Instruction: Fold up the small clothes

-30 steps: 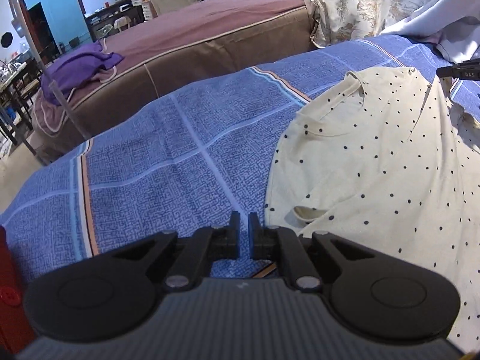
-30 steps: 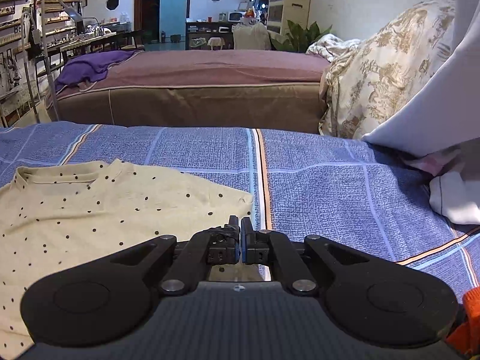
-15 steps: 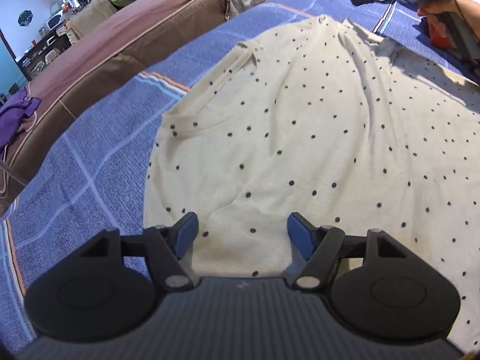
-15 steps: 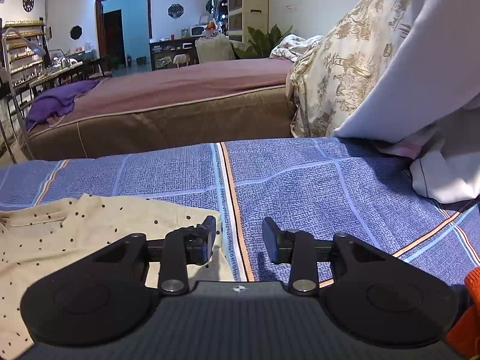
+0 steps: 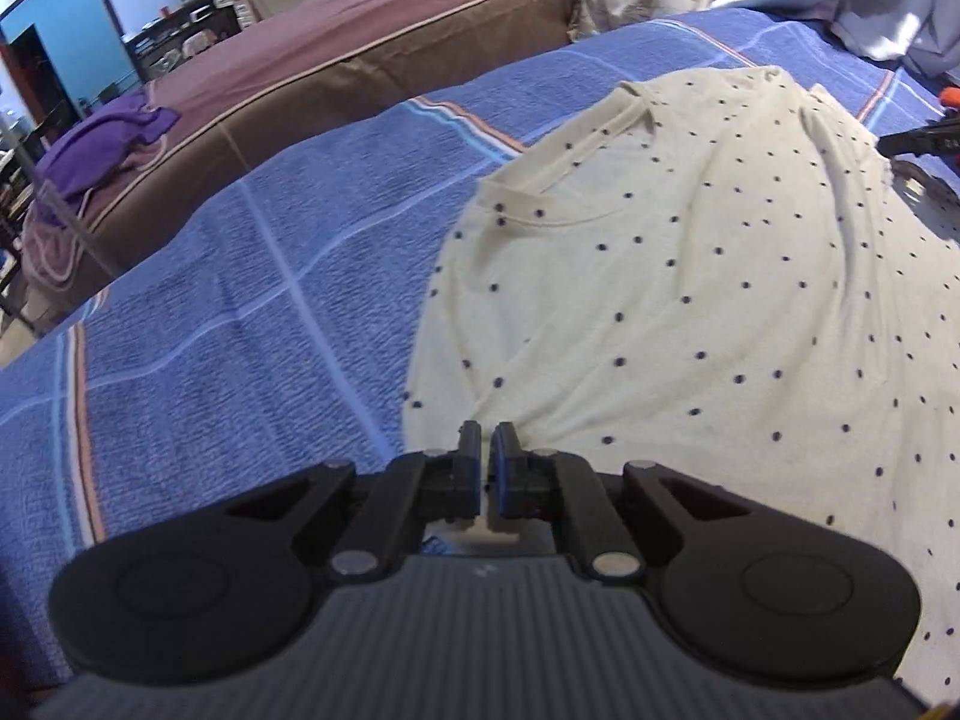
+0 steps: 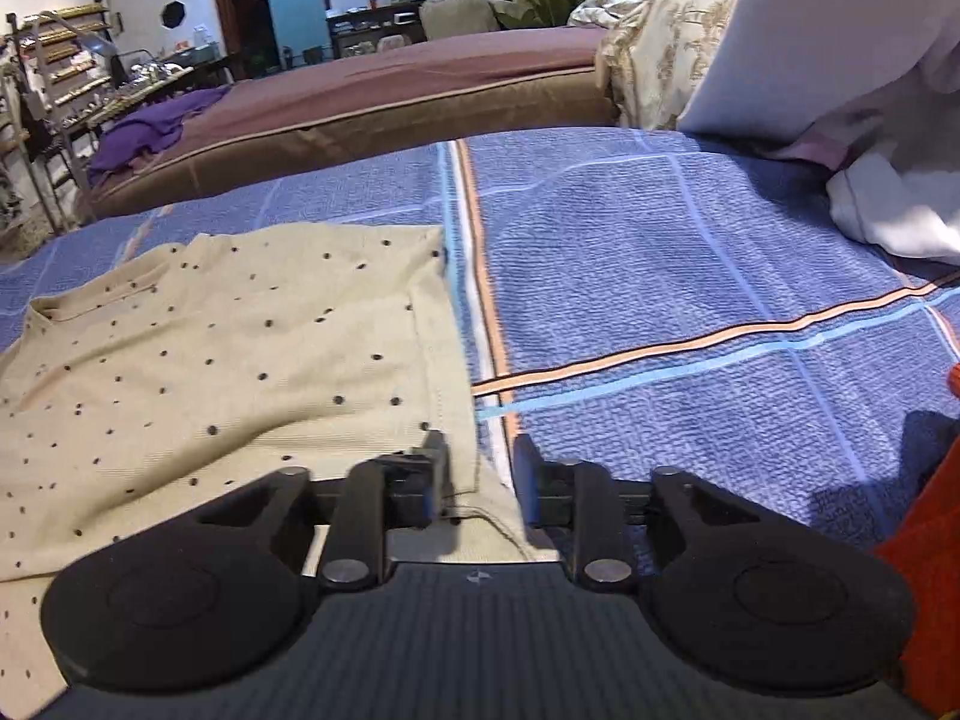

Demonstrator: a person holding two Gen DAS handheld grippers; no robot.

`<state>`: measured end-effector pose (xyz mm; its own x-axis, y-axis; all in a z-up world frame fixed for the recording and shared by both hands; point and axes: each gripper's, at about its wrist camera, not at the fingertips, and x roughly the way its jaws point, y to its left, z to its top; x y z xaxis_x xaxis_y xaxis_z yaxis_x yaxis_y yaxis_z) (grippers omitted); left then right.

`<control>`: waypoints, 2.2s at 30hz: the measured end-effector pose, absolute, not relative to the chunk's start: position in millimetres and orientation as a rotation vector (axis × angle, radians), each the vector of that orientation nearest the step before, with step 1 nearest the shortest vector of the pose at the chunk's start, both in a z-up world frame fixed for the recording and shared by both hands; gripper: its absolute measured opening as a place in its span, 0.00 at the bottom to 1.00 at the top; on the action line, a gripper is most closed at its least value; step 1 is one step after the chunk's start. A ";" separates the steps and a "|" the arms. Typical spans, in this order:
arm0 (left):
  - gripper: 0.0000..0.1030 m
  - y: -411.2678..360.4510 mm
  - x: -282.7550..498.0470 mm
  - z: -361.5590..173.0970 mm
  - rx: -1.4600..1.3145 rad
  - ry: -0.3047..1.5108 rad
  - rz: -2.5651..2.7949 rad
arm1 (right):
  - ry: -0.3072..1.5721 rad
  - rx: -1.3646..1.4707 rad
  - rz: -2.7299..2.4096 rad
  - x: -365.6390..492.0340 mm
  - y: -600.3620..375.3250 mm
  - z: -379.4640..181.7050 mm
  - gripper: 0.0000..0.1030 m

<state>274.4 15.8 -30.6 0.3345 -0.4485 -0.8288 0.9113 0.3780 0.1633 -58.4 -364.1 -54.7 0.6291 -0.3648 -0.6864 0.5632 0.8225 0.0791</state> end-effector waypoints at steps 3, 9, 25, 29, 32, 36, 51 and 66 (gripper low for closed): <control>0.10 24.9 283.1 -28.2 0.661 0.794 -0.855 | 0.730 0.149 -0.578 -52.9 -355.8 -51.5 0.02; 0.74 49.3 265.6 -11.4 0.477 0.792 -0.761 | 0.760 0.154 -0.667 -60.6 -366.3 -57.8 0.17; 0.98 142.1 15.4 -8.9 0.363 0.928 -0.774 | 0.706 -0.076 -0.189 -188.7 -238.6 -19.4 0.90; 0.98 175.2 -34.9 -16.1 0.248 0.999 -0.722 | 0.742 -0.106 -0.172 -227.9 -226.9 -17.6 0.90; 0.98 192.7 -57.6 -26.1 0.128 1.055 -0.721 | 0.754 -0.067 -0.208 -255.2 -231.2 -15.3 0.90; 0.97 204.3 -73.2 -42.1 0.055 1.057 -0.734 | 0.775 0.000 -0.270 -290.2 -238.5 -19.4 0.89; 0.55 206.7 -89.6 -53.6 0.080 1.003 -0.711 | 0.824 0.314 -0.529 -337.4 -289.4 -41.6 0.84; 0.04 201.5 -98.0 -52.8 0.030 1.060 -0.801 | 0.874 0.517 -0.394 -340.0 -301.5 -47.6 0.11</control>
<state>-98.0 201.5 -52.8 0.2402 -0.5717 -0.7845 0.5987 0.7234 -0.3438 -340.0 -301.5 -47.6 0.5837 -0.1164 -0.8036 0.5254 0.8087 0.2644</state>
